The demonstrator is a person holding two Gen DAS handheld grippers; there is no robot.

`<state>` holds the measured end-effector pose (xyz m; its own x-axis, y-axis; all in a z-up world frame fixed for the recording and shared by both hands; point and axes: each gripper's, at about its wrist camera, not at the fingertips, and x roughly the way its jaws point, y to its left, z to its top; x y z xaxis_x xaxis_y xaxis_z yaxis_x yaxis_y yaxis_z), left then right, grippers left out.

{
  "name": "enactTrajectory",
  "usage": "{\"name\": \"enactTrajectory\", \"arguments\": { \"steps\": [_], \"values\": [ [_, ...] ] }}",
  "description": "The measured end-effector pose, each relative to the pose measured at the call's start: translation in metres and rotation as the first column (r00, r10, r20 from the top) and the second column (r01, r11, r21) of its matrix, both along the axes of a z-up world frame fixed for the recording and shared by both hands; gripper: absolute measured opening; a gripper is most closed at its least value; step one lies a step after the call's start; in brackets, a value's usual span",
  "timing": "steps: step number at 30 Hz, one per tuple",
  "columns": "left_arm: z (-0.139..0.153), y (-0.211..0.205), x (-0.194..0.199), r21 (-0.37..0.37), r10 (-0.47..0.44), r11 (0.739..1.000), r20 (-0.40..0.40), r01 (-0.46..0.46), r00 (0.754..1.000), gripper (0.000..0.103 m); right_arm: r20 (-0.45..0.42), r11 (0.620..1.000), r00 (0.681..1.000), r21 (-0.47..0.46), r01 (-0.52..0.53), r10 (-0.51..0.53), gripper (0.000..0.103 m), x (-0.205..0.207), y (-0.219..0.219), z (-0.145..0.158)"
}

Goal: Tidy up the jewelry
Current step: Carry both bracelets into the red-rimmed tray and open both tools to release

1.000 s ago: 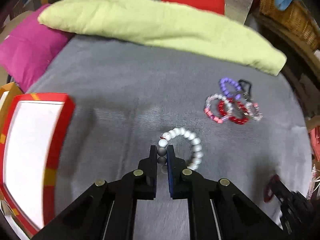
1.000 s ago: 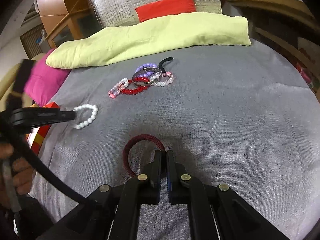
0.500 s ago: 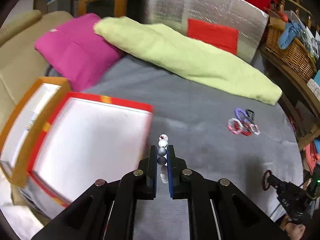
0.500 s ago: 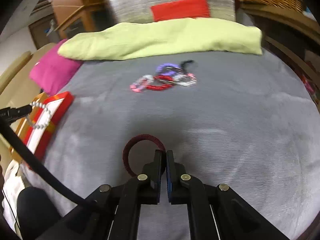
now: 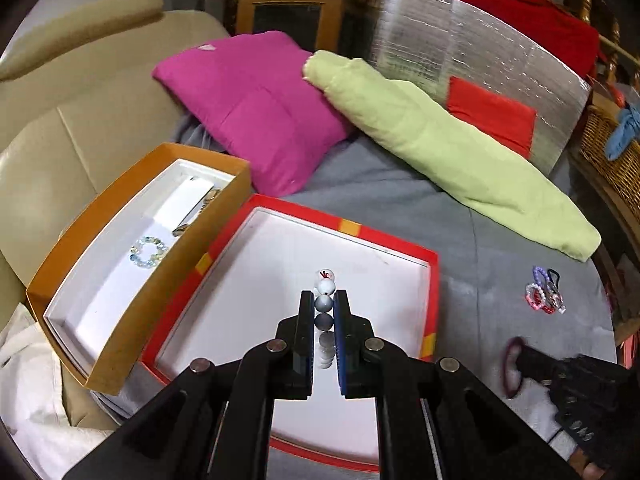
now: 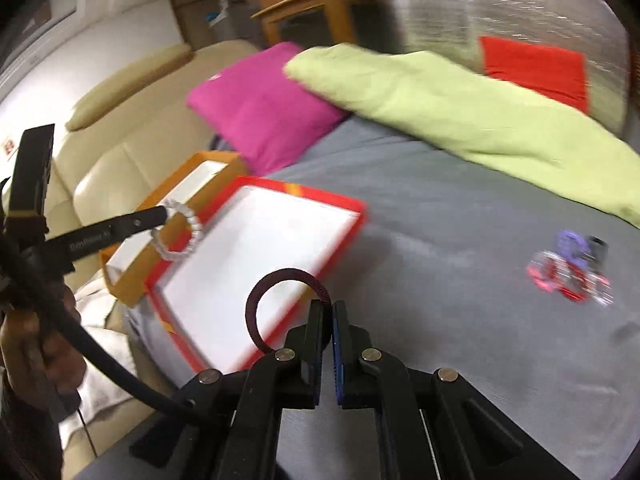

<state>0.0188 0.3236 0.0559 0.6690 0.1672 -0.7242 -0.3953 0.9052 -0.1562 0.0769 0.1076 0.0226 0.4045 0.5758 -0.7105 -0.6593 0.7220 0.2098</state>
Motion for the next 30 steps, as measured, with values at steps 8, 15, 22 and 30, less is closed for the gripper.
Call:
{"name": "enactTrajectory", "arguments": {
  "steps": [8,15,22,30],
  "values": [
    [-0.012,0.022,0.004,-0.073,-0.023,0.997,0.009,0.024,1.0,0.009,-0.029,0.993,0.998,-0.105,-0.05,0.047,0.005,0.022,0.076,-0.033],
    [-0.048,0.044,0.022,-0.124,-0.023,0.992,-0.048,0.017,0.999,0.009,-0.045,0.986,0.998,-0.162,-0.051,0.044,0.005,0.041,0.098,-0.049],
    [-0.074,0.058,0.021,-0.11,0.02,0.993,-0.102,-0.031,0.995,0.009,-0.057,0.976,0.997,-0.208,-0.058,0.047,0.005,0.048,0.117,-0.063],
    [-0.08,0.059,0.022,-0.046,0.055,0.997,-0.127,-0.061,0.99,0.009,-0.047,0.971,0.998,-0.234,-0.052,0.043,0.005,0.051,0.128,-0.068]
  ]
}}
